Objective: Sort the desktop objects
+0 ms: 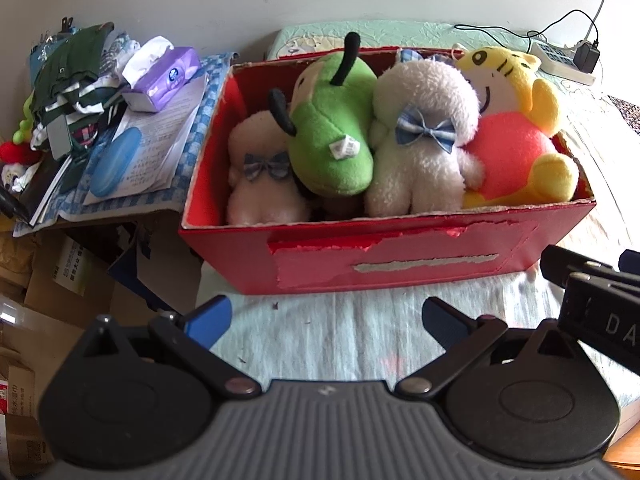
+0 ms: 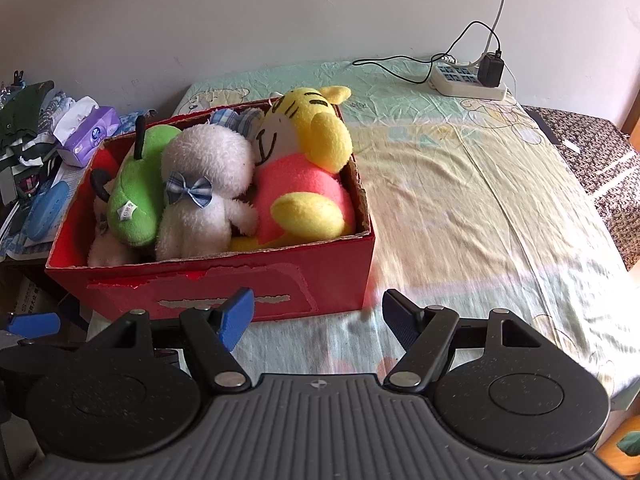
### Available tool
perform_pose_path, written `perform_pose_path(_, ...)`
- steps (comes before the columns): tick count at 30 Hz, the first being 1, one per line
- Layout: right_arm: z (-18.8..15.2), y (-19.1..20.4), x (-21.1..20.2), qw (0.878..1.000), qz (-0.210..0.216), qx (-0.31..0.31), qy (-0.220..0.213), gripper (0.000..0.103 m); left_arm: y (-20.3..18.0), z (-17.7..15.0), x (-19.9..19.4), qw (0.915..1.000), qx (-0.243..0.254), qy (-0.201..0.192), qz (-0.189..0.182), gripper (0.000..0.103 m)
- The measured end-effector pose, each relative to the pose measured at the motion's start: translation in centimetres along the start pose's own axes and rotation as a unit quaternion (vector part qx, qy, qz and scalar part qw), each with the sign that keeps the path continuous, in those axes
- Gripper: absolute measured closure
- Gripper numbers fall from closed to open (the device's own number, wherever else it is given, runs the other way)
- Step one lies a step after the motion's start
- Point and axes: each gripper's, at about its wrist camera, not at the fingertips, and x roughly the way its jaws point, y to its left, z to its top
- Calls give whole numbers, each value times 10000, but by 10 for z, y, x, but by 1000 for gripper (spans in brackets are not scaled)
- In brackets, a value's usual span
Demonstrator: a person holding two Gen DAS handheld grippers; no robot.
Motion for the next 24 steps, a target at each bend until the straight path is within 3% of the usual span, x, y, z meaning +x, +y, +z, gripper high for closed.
perform_pose_path(24, -5, 20, 23, 9992, 97, -235, 297, 29, 29, -2, 17, 9993, -243, 113, 251, 1)
